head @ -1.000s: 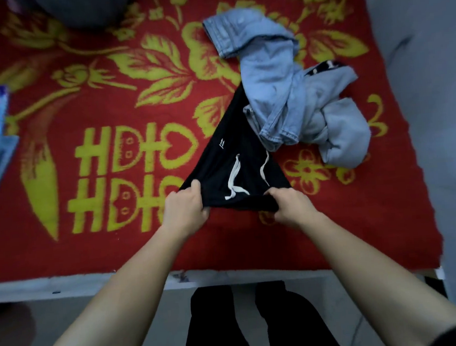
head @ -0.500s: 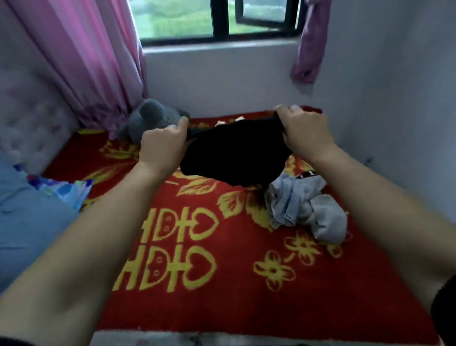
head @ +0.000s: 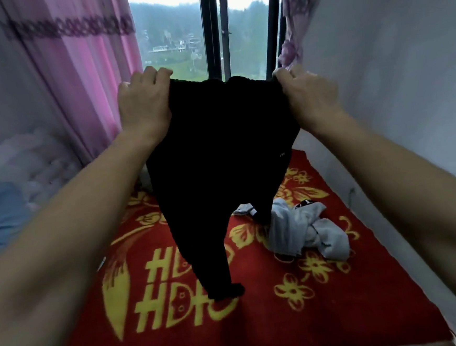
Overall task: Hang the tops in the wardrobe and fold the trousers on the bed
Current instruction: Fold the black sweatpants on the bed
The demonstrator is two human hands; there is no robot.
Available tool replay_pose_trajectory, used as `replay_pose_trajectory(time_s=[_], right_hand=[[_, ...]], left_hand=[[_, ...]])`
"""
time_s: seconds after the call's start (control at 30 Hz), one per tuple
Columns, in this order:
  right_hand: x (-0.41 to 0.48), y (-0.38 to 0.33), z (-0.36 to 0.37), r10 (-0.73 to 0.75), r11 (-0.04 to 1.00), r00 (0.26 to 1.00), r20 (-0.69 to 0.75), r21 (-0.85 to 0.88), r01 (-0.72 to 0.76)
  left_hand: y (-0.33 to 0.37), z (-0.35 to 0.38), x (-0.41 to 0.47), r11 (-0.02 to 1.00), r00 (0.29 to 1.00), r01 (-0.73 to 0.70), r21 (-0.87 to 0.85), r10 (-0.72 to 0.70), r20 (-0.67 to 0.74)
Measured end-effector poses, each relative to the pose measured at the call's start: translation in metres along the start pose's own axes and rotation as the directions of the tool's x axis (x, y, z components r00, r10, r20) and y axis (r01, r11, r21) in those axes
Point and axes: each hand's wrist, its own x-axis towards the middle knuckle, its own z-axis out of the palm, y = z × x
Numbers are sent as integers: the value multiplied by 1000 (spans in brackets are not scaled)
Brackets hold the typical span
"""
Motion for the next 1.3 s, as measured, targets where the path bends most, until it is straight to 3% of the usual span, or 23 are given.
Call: replay_pose_trajectory(time_s=[0.2, 0.3, 0.43, 0.53, 0.63, 0.77, 0.9, 1.0, 1.07, 1.13, 1.2, 1.3], right_hand=[[28, -12, -54, 90, 991, 941, -327, 119, -54], [34, -22, -60, 137, 978, 929, -345, 195, -72], [9, -46, -27, 51, 977, 998, -42, 208, -41], [-21, -64, 17, -41, 981, 987, 153, 195, 11], [-43, -78, 59, -93, 977, 961, 259, 211, 38], [-47, -97, 106, -98, 959, 912, 398, 282, -20], [-27, -112, 154, -70, 912, 828, 556, 372, -173], [-3, -117, 195, -61, 827, 765, 642, 461, -321], [17, -118, 222, -71, 740, 721, 690, 521, -426], [44, -116, 247, -80, 679, 712, 697, 561, -473], [75, -115, 266, -52, 657, 766, 641, 599, -457], [129, -109, 277, 25, 651, 893, 450, 670, -356]], left_hand=[[-19, -48, 24, 989, 976, 134, -59, -142, -164], [-30, -51, 16, 986, 972, 151, -75, -162, -172], [-42, -18, -26, 995, 997, 76, -72, -75, 26], [-47, 18, -70, 1000, 970, 24, -10, -21, 242], [-52, 53, -108, 999, 932, -3, 52, -16, 363], [-64, 94, -121, 989, 795, 77, 123, -135, 591], [-70, 136, -114, 951, 633, 297, 83, -261, 728], [-71, 176, -102, 824, 553, 563, -63, -318, 770], [-71, 205, -90, 574, 464, 793, -202, -355, 812], [-68, 231, -72, 305, 372, 914, -268, -364, 854], [-69, 253, -48, 217, 391, 919, -329, -407, 826], [-83, 271, 5, 467, 617, 785, -407, -528, 583]])
